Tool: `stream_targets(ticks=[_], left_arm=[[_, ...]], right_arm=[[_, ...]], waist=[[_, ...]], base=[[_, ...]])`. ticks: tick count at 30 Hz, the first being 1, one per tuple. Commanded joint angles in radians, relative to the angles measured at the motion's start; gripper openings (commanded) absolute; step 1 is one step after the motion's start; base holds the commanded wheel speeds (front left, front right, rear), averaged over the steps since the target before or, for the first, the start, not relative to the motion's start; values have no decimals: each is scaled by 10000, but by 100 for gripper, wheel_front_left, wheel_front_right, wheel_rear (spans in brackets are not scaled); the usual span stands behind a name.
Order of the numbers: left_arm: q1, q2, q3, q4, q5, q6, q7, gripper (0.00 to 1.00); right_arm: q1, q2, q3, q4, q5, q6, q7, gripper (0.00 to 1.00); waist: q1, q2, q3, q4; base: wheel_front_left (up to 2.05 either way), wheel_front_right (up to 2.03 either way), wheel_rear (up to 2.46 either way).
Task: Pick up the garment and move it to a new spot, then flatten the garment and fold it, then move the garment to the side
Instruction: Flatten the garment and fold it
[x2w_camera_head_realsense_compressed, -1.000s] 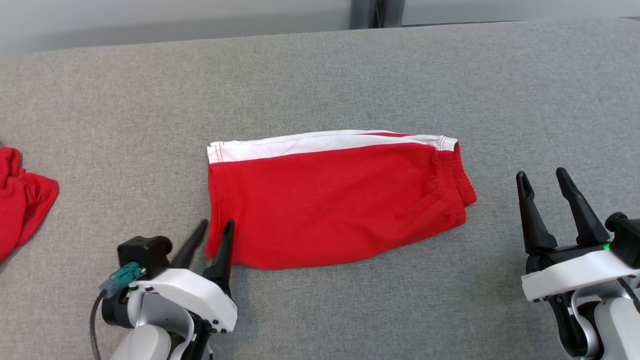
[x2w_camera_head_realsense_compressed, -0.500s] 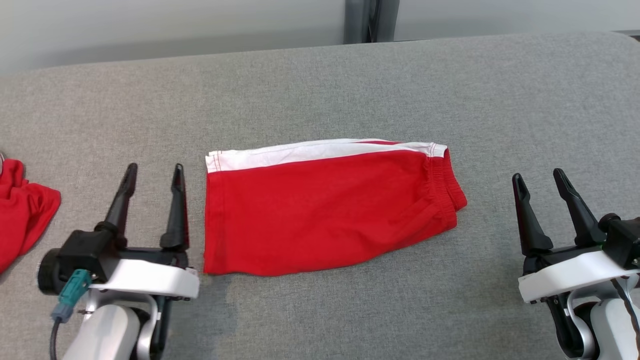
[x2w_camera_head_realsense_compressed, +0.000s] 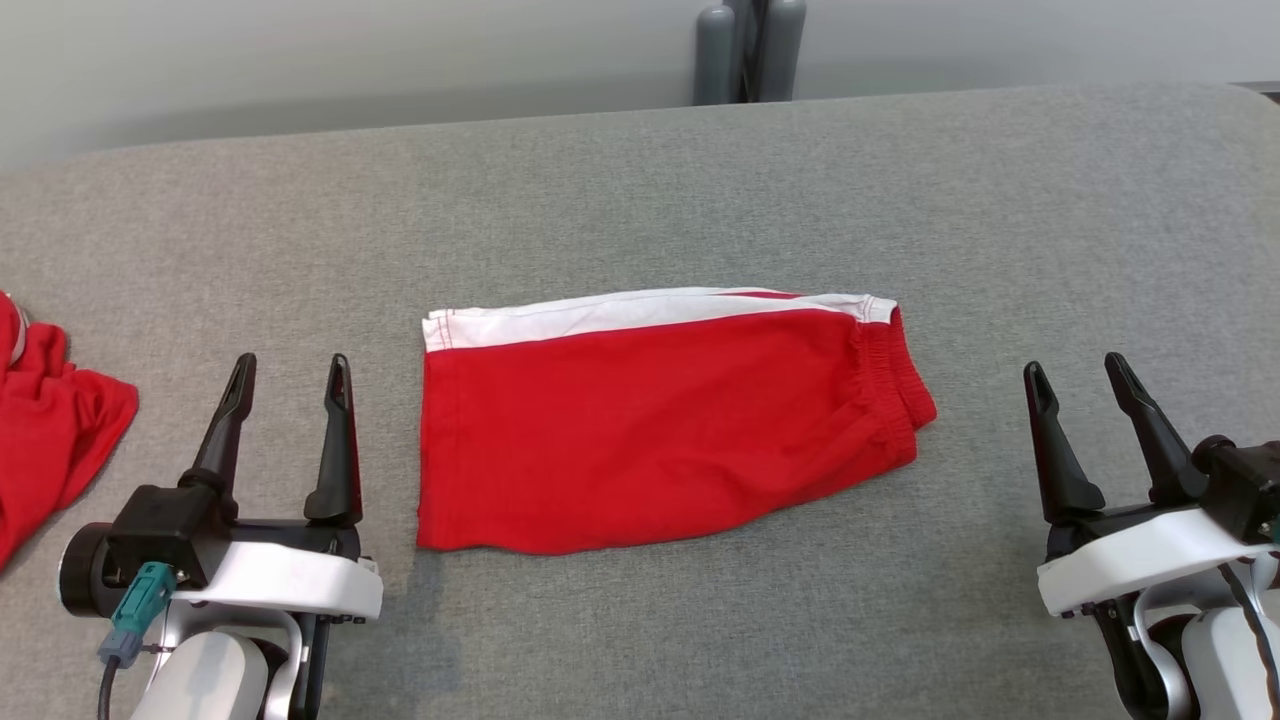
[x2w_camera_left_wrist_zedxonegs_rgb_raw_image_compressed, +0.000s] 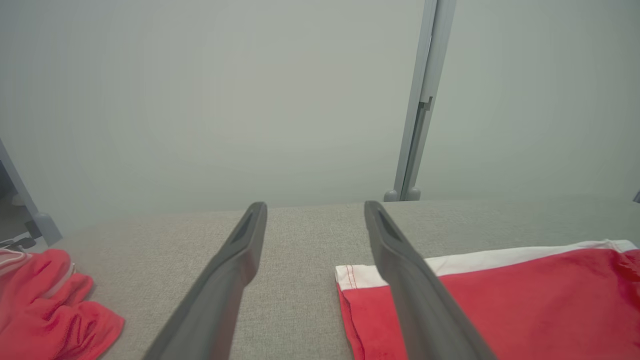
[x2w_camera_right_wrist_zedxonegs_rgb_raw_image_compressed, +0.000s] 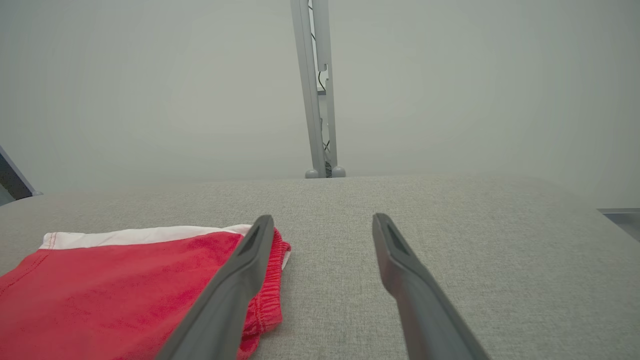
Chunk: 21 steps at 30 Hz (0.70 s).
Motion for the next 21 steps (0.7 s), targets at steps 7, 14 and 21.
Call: stream_targets(ticks=[7, 14, 21], left_arm=[[-169, -194, 46, 44, 189, -222, -46, 100], [-406, -466, -48, 250, 281, -458, -47, 100], [-653, -688, 22, 485, 399, -699, -48, 100]], right_arm=[[-336, -256, 369, 282, 177, 2, 438, 100], [-1119, -537, 1301, 1719, 900, 2, 1267, 100], [-1817, -728, 2346, 2752, 1898, 2, 1792, 100]], waist=[[0, 0, 237, 363], [0, 0, 624, 629], [0, 0, 869, 734]], base=[[0, 0, 0], [0, 0, 0], [0, 0, 0]])
